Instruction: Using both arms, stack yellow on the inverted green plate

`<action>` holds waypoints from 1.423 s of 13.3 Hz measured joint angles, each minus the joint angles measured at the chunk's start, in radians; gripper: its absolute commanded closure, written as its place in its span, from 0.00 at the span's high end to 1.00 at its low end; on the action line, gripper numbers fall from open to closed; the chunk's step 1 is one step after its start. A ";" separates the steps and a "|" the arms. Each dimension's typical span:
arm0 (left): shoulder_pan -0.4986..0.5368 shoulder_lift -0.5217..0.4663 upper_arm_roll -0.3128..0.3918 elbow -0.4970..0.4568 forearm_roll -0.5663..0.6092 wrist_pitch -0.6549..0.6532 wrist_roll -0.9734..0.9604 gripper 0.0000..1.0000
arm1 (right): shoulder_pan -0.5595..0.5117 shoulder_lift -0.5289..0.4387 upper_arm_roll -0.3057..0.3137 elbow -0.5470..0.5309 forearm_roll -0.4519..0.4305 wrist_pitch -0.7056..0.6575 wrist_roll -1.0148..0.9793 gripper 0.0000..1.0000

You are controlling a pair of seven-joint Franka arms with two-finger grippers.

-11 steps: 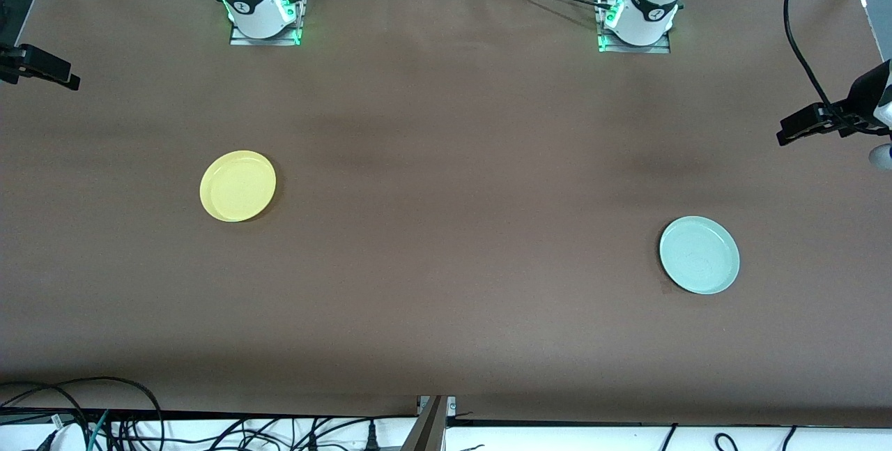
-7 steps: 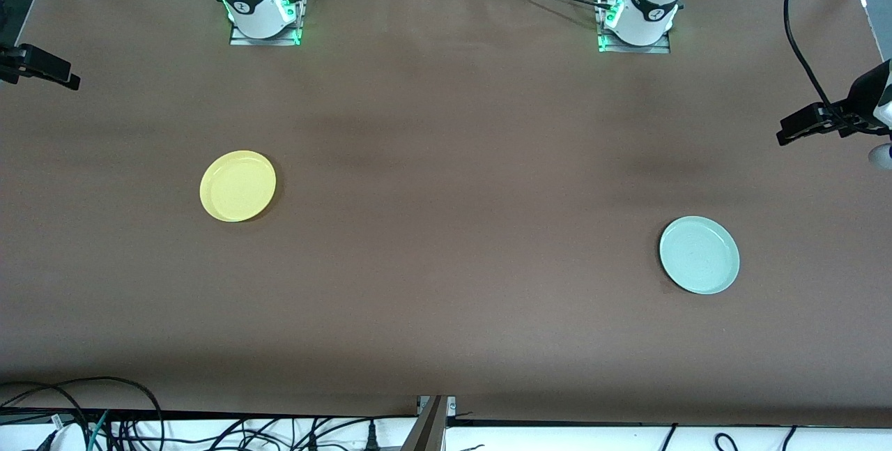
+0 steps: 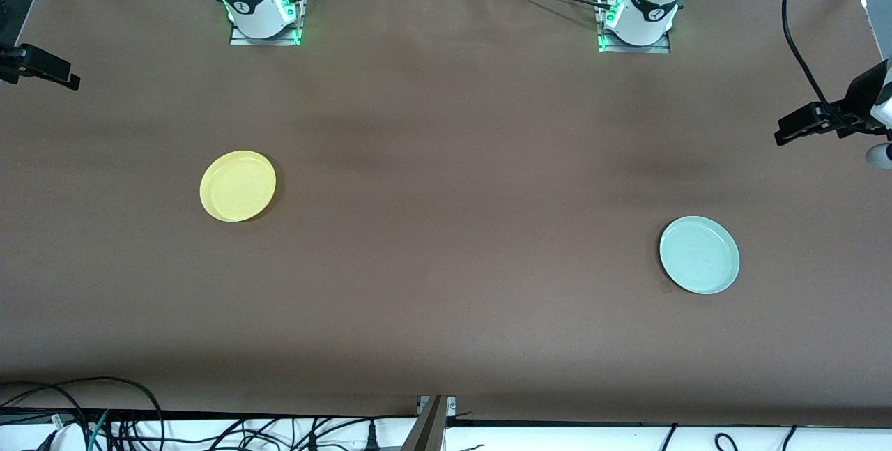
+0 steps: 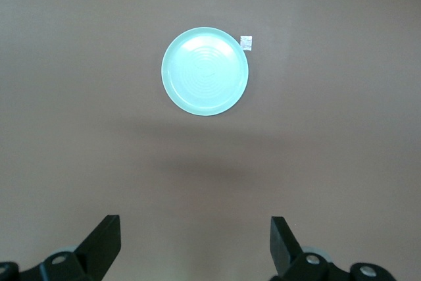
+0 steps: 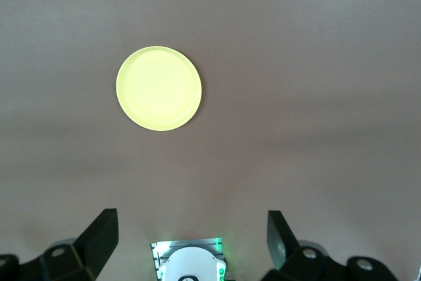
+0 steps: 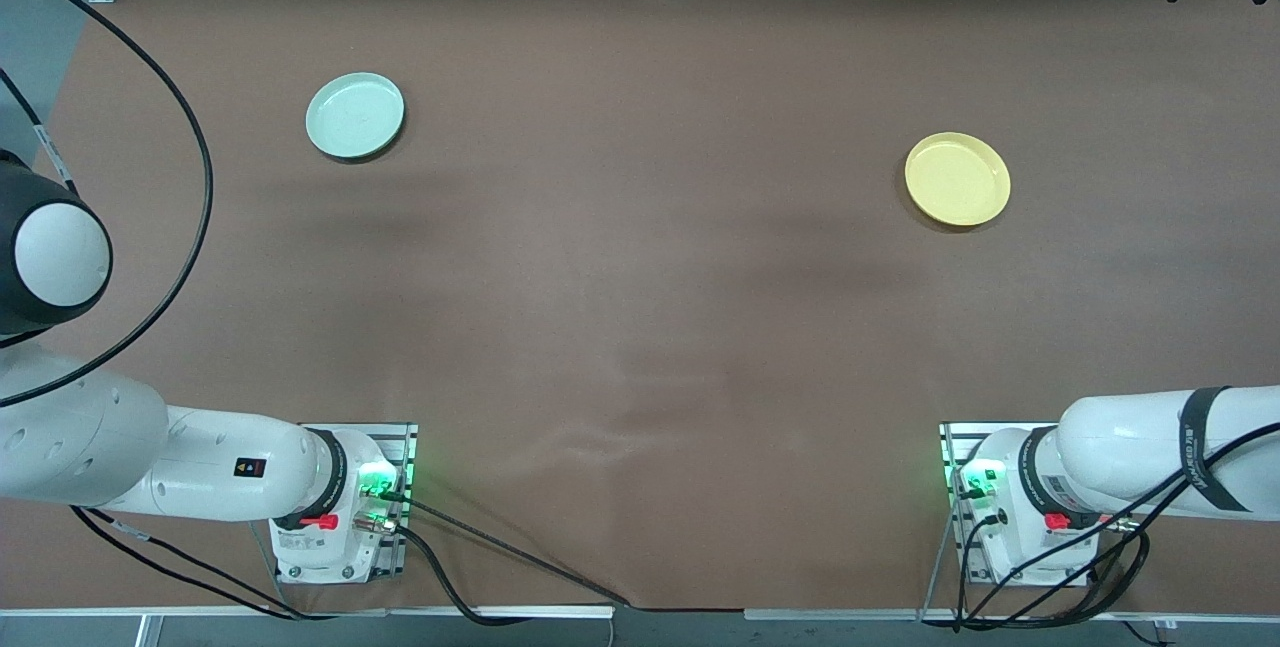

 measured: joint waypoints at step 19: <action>-0.010 0.054 -0.048 0.089 0.003 0.004 -0.001 1.00 | 0.000 0.000 -0.007 0.000 0.016 -0.006 0.000 1.00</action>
